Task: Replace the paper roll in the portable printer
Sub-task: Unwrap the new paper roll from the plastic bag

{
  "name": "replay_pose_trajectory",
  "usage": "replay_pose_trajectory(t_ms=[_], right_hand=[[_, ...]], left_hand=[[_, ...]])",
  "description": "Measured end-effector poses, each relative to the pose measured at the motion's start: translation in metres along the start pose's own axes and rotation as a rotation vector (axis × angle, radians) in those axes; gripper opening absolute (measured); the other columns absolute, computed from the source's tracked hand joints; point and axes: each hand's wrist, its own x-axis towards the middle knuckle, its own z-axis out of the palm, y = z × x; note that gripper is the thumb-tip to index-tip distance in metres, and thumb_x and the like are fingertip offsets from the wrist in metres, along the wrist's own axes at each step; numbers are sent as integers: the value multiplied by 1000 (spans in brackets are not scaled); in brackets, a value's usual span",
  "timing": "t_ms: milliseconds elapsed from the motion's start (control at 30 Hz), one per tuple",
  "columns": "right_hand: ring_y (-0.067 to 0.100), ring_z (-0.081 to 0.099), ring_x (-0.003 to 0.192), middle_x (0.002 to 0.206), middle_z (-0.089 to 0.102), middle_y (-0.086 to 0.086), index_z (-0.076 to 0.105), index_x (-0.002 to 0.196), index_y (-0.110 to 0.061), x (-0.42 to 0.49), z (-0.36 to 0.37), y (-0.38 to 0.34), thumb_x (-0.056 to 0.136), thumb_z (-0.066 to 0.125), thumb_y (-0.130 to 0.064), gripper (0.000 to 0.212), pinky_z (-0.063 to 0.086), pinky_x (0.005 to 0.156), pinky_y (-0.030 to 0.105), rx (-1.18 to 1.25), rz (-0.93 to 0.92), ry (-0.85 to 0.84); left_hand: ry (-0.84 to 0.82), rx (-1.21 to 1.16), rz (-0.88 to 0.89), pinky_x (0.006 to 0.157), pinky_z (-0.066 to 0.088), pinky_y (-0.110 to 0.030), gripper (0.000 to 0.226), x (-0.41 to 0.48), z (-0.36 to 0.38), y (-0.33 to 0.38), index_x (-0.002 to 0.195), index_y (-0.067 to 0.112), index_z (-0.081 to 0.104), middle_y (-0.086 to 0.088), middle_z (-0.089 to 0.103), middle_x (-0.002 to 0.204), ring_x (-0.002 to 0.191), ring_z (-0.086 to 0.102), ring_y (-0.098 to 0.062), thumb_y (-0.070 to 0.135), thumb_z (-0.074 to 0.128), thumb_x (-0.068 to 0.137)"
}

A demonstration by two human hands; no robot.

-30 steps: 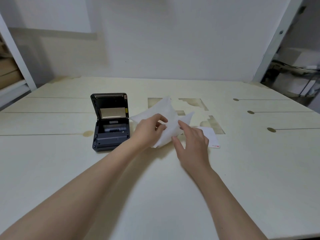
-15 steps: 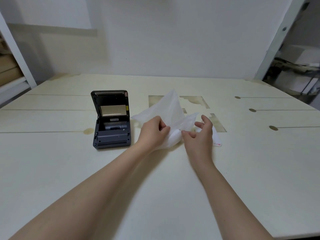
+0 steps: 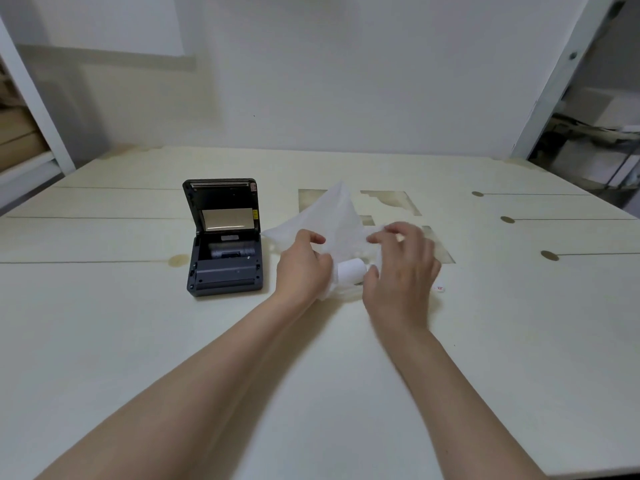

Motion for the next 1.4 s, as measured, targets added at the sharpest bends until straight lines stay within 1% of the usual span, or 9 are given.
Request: replay_pose_trajectory(t_ms=[200,333,467,600,667,767,933,1233,1400], right_hand=[[26,58,95,101,70,-6,69,105,-20,-11,8,3,61,80,-7,48,13,74,28,-44,-220,-273],[28,56,89,94,64,1,71,88,-20,-11,5,1,57,83,-8,36,16,72,31,-120,-216,-248],[24,51,98,101,66,-2,66,102,-18,-13,4,8,64,80,-11,41,22,77,33,-58,-236,-144],[19,43,103,108,62,-7,61,116,-14,-5,-6,6,84,65,-23,33,31,80,29,242,-71,-1],[13,49,94,103,57,-20,57,120,-14,-2,-14,0,94,58,-26,29,39,76,22,597,149,-76],[12,59,72,86,60,-12,54,116,-21,0,-18,-4,98,54,-31,20,44,64,20,868,412,-228],[4,57,54,82,73,6,54,98,-23,0,-21,-7,98,50,-43,20,45,58,24,955,540,-307],[6,49,40,66,62,10,55,99,2,4,-28,-31,101,38,-46,51,36,40,16,1028,635,-292],[14,43,44,53,59,1,63,103,0,17,-21,-66,101,32,-49,58,35,41,21,1053,604,-409]], left_hand=[[-3,-14,-14,68,38,-30,29,-4,3,-2,118,16,55,0,60,79,82,58,-23,12,48,90],[-9,-50,-41,65,39,-29,30,-4,4,-3,116,17,57,3,57,76,81,56,-20,9,45,89],[16,-142,-94,68,49,-31,24,5,4,-6,108,20,59,0,62,85,85,61,-25,10,46,91],[55,-199,-113,66,48,-31,15,18,2,-11,106,17,59,-1,64,83,77,62,-26,15,49,94],[48,-164,-75,66,47,-30,13,18,2,-12,105,21,60,3,62,81,77,61,-23,18,52,95],[-50,-111,12,69,45,-24,21,15,1,-10,115,21,61,3,68,96,88,63,-16,30,53,97],[36,-119,265,98,44,-32,33,8,-18,-9,131,19,56,3,64,127,122,55,-12,30,46,102],[-231,-517,272,104,49,-38,54,-33,-69,-10,139,31,48,3,63,131,122,60,-11,51,52,89],[-305,-603,298,97,52,-32,61,-36,-89,-19,146,26,41,-1,62,133,116,64,-16,12,66,92]])
